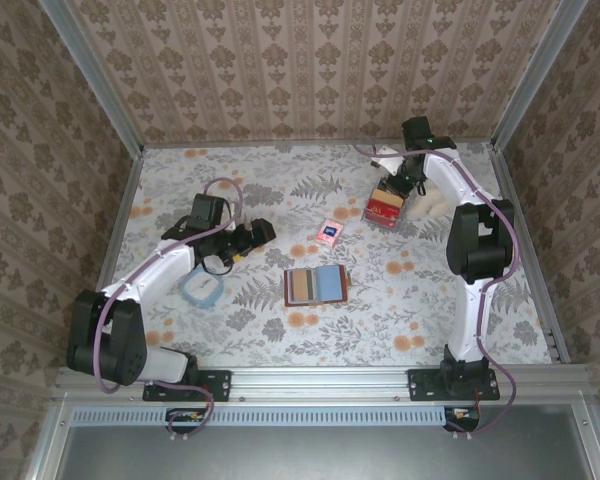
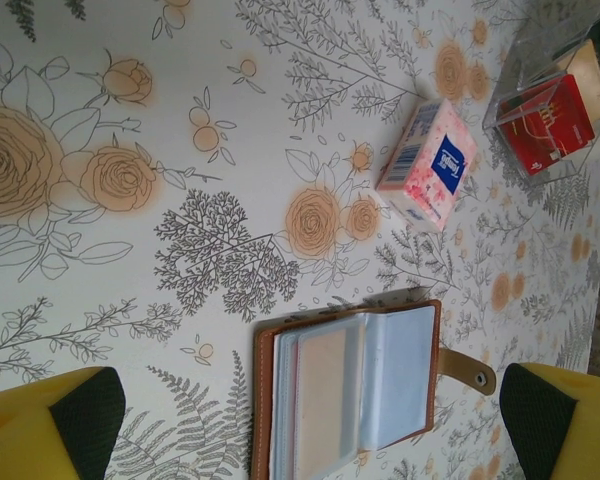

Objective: Take the credit cards out of the card holder

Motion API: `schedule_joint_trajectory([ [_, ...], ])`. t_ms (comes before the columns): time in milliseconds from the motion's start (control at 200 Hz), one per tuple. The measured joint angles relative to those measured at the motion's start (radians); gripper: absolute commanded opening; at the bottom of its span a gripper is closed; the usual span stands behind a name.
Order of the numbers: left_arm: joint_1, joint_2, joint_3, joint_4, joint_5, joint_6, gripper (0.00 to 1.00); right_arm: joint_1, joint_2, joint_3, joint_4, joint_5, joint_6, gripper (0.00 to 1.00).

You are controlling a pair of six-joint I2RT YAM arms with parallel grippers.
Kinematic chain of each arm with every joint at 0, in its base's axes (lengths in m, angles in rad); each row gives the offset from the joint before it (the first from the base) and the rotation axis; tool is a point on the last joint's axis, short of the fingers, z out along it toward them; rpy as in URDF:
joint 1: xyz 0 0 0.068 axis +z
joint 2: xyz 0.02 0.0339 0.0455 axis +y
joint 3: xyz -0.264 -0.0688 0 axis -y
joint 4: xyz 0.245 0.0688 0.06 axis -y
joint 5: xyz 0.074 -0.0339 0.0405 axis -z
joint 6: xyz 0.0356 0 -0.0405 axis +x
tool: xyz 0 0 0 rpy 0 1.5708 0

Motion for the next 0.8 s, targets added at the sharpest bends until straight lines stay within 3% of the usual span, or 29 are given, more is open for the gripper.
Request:
schedule_joint_trajectory([
  [465,0.000,0.000,-0.010,0.006,0.005,0.000,1.00,0.004,-0.001,-0.019,-0.080,-0.089,-0.019,0.00],
  [800,0.000,0.000,-0.019,0.007,0.007,0.000,1.00,0.008,-0.026,-0.059,-0.032,-0.057,0.012,0.05],
])
